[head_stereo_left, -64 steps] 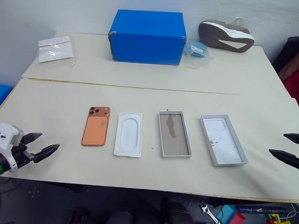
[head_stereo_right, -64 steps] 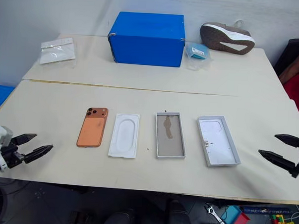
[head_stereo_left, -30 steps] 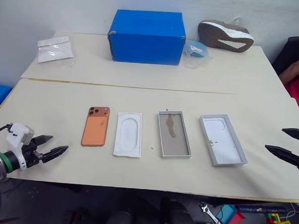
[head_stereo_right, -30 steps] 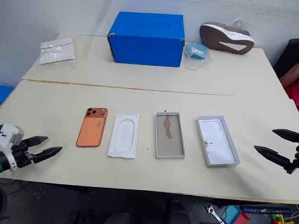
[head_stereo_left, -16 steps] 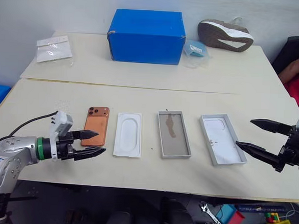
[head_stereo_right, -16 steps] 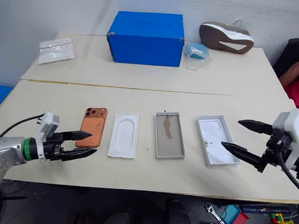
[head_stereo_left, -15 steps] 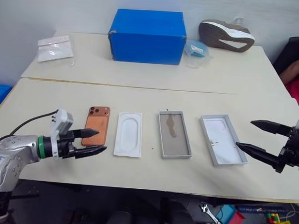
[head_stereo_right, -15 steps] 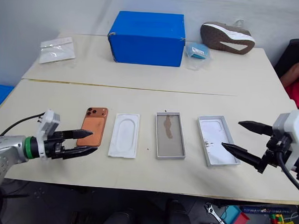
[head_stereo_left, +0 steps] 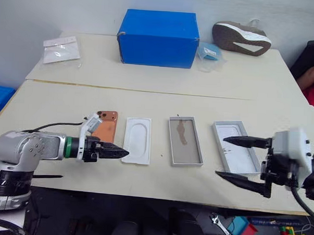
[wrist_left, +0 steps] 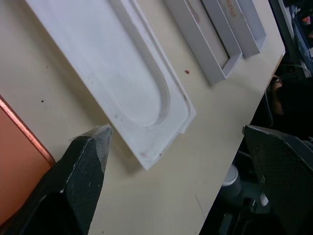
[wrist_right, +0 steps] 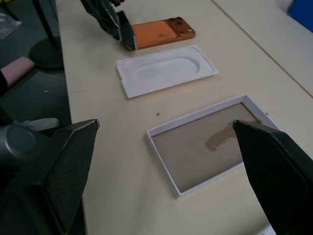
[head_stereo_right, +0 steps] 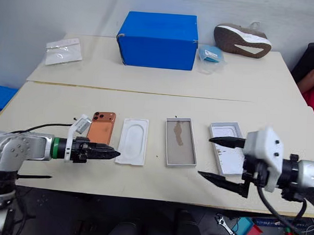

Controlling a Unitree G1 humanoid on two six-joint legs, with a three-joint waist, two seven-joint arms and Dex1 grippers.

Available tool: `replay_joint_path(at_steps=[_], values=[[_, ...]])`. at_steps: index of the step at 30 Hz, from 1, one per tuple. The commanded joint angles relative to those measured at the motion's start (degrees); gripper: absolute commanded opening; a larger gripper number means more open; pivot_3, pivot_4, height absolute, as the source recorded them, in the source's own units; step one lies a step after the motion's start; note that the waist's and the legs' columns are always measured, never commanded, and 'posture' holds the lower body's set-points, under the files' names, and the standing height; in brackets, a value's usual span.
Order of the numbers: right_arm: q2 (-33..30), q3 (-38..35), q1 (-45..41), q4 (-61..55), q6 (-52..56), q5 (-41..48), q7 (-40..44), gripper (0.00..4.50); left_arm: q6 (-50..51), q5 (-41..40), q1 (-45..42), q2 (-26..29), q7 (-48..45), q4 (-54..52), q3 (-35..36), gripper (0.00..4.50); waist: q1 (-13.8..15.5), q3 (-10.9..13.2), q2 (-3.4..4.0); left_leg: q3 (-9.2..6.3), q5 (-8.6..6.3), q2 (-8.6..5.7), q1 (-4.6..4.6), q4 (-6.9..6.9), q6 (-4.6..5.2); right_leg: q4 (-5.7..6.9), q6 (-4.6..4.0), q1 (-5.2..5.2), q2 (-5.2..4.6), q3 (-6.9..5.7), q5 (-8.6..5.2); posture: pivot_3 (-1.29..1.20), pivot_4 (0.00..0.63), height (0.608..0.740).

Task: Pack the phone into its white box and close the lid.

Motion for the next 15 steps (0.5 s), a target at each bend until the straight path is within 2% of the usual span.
replay_joint_path(at_steps=[1,6,10,11,13,15], values=[[-0.3,3.8,-0.7,-0.8,-3.2,-3.1,0.6,4.48,1.0,2.2,-2.2,0.0,1.4,1.9,-2.9,4.50,0.0,0.0,0.00,0.00,0.00,-0.01,0.00,0.00,0.00,-0.01,0.00,0.00,0.00,0.00,0.00,0.00,0.150,0.740],[0.4,8.9,-2.9,0.5,-5.7,-6.2,0.2,4.48,4.1,1.7,-6.5,-2.7,1.4,6.3,-4.0,4.50,0.2,0.0,-0.02,-0.02,0.01,-0.03,-0.02,0.13,-0.02,0.01,0.00,0.03,-0.03,-0.07,0.00,0.00,0.150,0.740],[1.4,10.3,-3.7,1.0,-6.3,-6.7,-0.8,4.48,5.3,2.3,-8.7,-5.0,1.7,9.4,-4.9,4.50,0.2,0.0,-0.02,-0.08,0.01,-0.04,-0.06,0.31,-0.04,0.10,0.00,0.05,-0.04,-0.13,0.00,0.00,0.150,0.740],[1.6,10.6,-3.6,1.0,-6.4,-6.9,-1.1,4.50,5.2,2.6,-9.0,-5.4,1.7,9.7,-5.5,4.20,0.2,0.0,-0.02,-0.10,0.00,-0.04,-0.08,0.35,-0.04,0.12,0.00,0.05,-0.04,-0.14,0.00,0.00,0.150,0.740],[1.9,10.8,-3.3,0.8,-6.5,-7.2,-1.4,4.50,4.8,3.4,-9.3,-6.0,1.9,10.5,-6.8,3.94,0.2,0.0,-0.02,-0.10,0.00,-0.04,-0.09,0.40,-0.05,0.13,0.00,0.05,-0.05,-0.14,0.00,0.00,0.150,0.740],[2.2,10.8,-3.2,0.5,-6.3,-7.1,-2.0,4.50,4.5,4.1,-9.5,-6.3,1.8,11.2,-8.0,3.33,0.2,0.0,-0.01,-0.13,-0.01,-0.05,-0.11,0.47,-0.06,0.16,0.00,0.06,-0.05,-0.16,0.00,0.00,0.150,0.740]])
